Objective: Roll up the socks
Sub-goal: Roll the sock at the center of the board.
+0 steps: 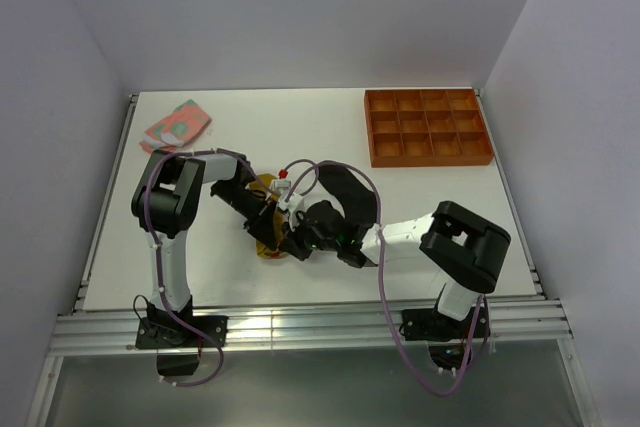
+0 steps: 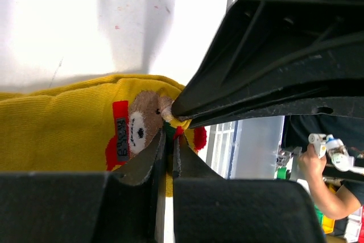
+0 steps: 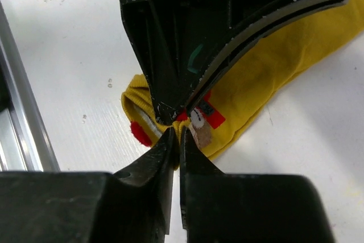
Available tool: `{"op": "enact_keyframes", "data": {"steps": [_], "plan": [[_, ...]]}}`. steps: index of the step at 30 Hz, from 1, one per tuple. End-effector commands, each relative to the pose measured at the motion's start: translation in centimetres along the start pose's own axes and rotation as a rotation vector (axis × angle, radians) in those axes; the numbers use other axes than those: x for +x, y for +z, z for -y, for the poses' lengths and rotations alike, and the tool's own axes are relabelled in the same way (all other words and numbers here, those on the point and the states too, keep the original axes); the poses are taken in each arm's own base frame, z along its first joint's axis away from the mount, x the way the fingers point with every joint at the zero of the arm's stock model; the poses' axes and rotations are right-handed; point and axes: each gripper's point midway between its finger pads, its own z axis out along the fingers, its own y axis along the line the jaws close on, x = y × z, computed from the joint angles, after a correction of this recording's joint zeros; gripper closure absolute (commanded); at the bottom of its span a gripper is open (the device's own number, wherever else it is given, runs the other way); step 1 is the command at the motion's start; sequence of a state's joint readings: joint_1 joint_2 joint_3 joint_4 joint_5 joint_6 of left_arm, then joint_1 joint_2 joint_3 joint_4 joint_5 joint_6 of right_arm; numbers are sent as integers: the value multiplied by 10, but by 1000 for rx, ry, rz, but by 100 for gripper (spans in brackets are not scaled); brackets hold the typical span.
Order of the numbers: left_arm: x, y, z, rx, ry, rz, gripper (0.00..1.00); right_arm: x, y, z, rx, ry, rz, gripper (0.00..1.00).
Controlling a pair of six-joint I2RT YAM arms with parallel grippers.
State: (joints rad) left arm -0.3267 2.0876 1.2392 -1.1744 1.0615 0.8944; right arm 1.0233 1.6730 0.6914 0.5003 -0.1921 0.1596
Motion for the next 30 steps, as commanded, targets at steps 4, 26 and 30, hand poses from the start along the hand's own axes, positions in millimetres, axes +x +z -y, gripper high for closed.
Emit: {"op": "enact_keyframes", "data": {"steps": [4,26,30], "plan": [[-23,-8,3,-72,82,78,90,9,3,4,51,52,-67,100],[-60,-76,-9,-515,193,394,55,3,-1,22,79,237,-224,100],[-55,-83,-9,-550,189,409,55,4,-1,26,73,254,-268,100]]}}
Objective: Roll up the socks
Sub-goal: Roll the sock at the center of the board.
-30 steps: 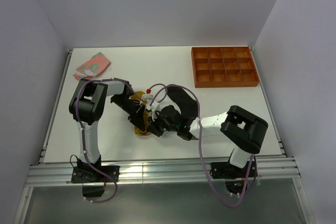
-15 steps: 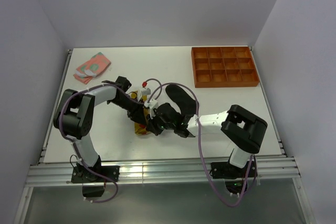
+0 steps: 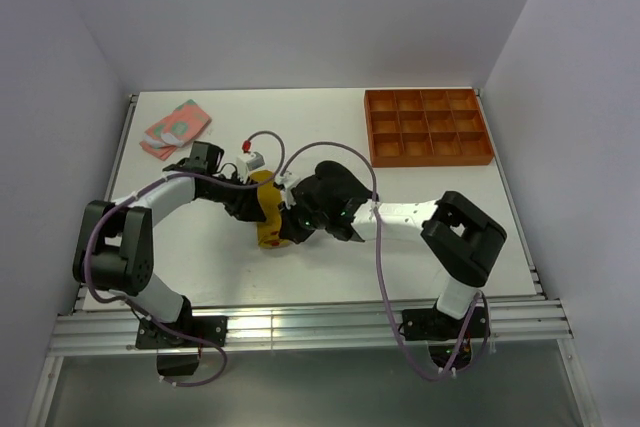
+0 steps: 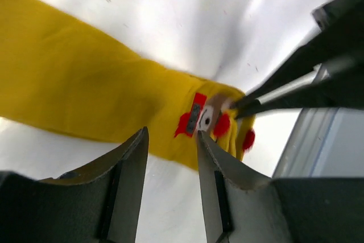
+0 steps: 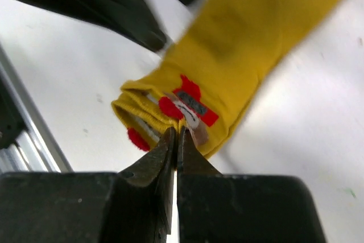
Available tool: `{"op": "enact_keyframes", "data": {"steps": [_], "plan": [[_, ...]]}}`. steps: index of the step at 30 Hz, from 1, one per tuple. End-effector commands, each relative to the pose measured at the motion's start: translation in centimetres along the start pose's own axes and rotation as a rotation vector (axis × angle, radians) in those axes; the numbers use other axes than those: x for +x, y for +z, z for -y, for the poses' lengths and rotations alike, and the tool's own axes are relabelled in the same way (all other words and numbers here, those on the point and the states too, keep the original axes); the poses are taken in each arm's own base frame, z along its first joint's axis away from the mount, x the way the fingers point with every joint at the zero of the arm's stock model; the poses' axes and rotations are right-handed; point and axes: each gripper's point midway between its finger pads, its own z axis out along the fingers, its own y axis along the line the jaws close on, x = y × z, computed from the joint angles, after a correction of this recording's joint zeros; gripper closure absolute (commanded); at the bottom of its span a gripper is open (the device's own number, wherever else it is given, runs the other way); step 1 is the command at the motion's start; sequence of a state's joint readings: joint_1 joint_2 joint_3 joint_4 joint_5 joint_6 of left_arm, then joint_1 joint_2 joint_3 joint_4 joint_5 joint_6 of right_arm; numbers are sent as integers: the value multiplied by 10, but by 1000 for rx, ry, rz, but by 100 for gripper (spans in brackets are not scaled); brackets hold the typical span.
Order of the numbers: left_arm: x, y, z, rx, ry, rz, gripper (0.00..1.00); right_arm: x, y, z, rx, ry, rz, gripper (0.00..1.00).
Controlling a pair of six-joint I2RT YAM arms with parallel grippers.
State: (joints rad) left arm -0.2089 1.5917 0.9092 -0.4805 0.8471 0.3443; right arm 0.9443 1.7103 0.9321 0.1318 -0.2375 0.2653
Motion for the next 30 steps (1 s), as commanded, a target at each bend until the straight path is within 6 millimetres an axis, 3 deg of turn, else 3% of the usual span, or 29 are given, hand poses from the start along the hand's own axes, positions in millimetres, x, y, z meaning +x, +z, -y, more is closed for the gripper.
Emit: {"op": "enact_keyframes", "data": {"steps": [1,3,6,11,13,14,17,18,23,27,30], "plan": [[-22,-12,2,-38,81,82,55,18,4,9,12,72,-115,100],[-26,-17,3,-56,96,105,54,32,5,17,33,88,-180,100],[-26,-22,5,-74,125,114,54,37,8,23,40,120,-223,100],[-15,-24,1,-114,162,97,54,30,9,31,47,168,-265,100],[-12,-25,0,-127,193,98,54,18,10,31,37,169,-260,100],[-10,-26,2,-135,209,101,53,25,11,33,39,181,-300,100],[-9,-30,3,-160,254,108,51,21,16,38,51,186,-336,100],[-7,-30,4,-160,267,99,50,15,17,37,46,181,-331,100],[-1,-24,6,-189,332,66,44,21,22,40,55,194,-372,100],[6,-5,20,-175,405,10,41,20,23,41,61,197,-369,100],[8,2,19,-182,426,-9,40,19,24,40,61,204,-366,100]]}}
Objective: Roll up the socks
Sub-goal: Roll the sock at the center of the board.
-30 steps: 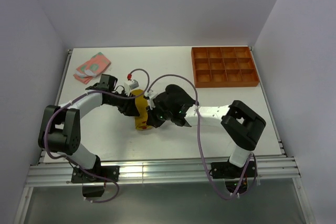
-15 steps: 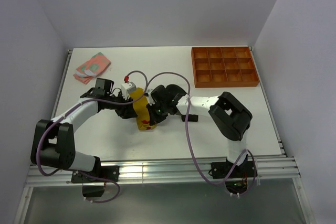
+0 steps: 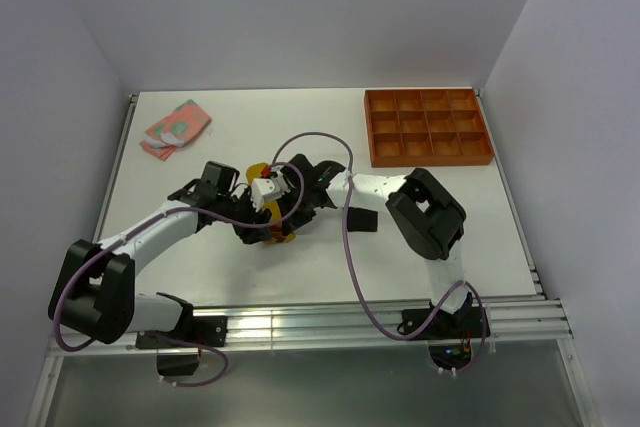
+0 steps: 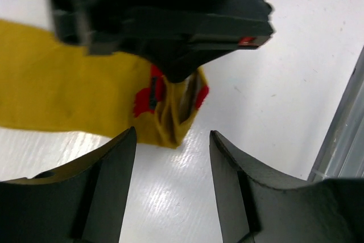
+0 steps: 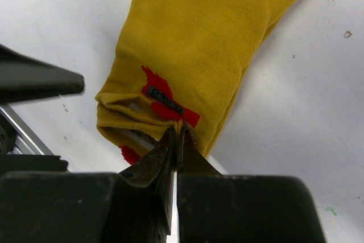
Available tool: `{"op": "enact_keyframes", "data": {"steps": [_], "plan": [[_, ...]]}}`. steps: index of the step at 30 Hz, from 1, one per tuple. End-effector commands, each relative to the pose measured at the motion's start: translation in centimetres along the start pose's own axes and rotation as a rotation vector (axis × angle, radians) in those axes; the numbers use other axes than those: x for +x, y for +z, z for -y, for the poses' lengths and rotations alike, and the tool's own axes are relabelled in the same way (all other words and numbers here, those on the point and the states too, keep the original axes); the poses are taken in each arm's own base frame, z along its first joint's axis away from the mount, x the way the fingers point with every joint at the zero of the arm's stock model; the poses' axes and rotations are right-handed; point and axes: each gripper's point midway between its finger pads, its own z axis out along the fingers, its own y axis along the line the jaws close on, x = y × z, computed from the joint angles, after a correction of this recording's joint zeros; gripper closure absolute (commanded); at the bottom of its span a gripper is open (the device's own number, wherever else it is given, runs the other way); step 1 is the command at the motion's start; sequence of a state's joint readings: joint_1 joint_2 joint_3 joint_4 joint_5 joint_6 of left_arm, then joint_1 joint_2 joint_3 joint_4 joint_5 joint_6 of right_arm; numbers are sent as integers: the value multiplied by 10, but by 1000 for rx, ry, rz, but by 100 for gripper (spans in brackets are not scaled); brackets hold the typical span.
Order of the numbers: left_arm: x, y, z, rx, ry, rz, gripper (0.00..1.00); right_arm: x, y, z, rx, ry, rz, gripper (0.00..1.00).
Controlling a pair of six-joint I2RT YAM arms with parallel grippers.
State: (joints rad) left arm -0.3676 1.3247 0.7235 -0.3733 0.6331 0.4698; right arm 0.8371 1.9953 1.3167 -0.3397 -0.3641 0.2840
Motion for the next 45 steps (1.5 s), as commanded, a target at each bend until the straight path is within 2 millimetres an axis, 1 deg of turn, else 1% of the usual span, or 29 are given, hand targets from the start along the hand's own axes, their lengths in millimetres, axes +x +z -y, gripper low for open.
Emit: {"op": "enact_keyframes", "data": {"steps": [1,8,16,22,27,31,33,36,37,39,40,42,43,44,45], "plan": [[-3,5,-6,-26,80,-3,40,3,0,3,12,10,-29,100],[4,19,-11,2,60,-22,39,3,2,3,13,14,-27,100],[1,26,-4,60,30,2,40,2,3,4,18,17,-19,100],[4,31,-2,71,-10,5,43,2,5,5,17,28,-13,100],[7,33,0,84,-36,5,48,3,6,4,10,40,-5,100],[10,33,6,98,-63,10,58,2,7,3,3,54,11,100],[10,33,3,72,-70,17,66,3,7,4,3,61,14,100],[11,32,2,80,-71,2,75,1,5,3,1,71,32,100],[13,31,2,91,-82,-11,80,-1,4,2,2,71,40,100],[13,30,2,111,-79,-19,84,-3,3,3,7,76,49,100],[13,31,1,121,-79,-26,91,-4,3,1,7,75,53,100],[18,29,3,145,-99,-50,97,-8,2,1,9,80,63,100],[17,30,0,156,-93,-48,100,-11,1,2,18,85,77,100],[18,29,-1,163,-102,-50,100,-13,1,2,19,86,86,100],[24,26,-1,181,-108,-69,100,-11,1,3,23,93,90,100]]}}
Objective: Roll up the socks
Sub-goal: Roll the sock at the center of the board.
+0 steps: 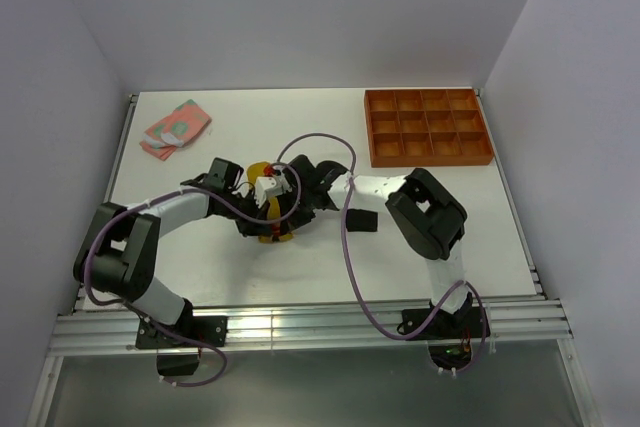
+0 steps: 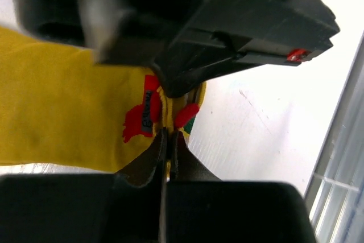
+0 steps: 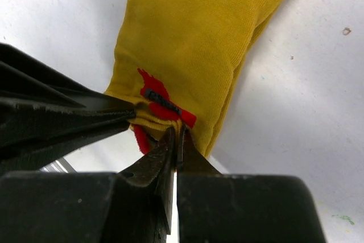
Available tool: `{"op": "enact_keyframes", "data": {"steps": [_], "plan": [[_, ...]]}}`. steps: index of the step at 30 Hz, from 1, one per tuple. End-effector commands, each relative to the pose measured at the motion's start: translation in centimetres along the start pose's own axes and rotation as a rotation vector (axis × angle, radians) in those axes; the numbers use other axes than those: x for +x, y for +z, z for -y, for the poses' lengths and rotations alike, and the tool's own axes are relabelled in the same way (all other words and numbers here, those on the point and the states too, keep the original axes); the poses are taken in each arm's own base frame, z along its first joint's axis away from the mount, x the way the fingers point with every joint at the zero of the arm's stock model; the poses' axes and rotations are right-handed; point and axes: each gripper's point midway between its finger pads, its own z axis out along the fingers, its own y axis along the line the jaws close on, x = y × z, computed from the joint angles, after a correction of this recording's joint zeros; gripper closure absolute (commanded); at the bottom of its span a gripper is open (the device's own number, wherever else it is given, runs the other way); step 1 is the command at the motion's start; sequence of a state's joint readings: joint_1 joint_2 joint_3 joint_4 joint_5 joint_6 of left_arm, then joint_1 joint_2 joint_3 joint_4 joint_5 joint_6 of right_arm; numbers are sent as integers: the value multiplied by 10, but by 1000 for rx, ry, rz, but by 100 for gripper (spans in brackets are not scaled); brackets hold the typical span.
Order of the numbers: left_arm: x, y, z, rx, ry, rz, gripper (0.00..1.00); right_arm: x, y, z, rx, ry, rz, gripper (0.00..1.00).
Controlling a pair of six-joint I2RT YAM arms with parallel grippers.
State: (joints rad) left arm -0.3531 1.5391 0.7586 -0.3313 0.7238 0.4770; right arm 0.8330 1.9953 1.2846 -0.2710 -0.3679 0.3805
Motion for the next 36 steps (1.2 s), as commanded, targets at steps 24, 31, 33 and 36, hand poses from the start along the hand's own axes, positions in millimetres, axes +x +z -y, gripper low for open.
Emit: {"op": "enact_keyframes", "data": {"steps": [24,31,33,36], "plan": [[12,-18,-16,300,-317,-126,100,-39,-60,-43,47,-347,494,57],[5,-14,-10,333,-383,-98,99,-23,-54,-66,-13,-464,540,56],[2,-10,-8,343,-409,-94,100,-18,-54,-65,-15,-490,534,55],[-3,-1,-5,360,-428,-90,100,-12,-51,-64,-9,-524,517,55]]}}
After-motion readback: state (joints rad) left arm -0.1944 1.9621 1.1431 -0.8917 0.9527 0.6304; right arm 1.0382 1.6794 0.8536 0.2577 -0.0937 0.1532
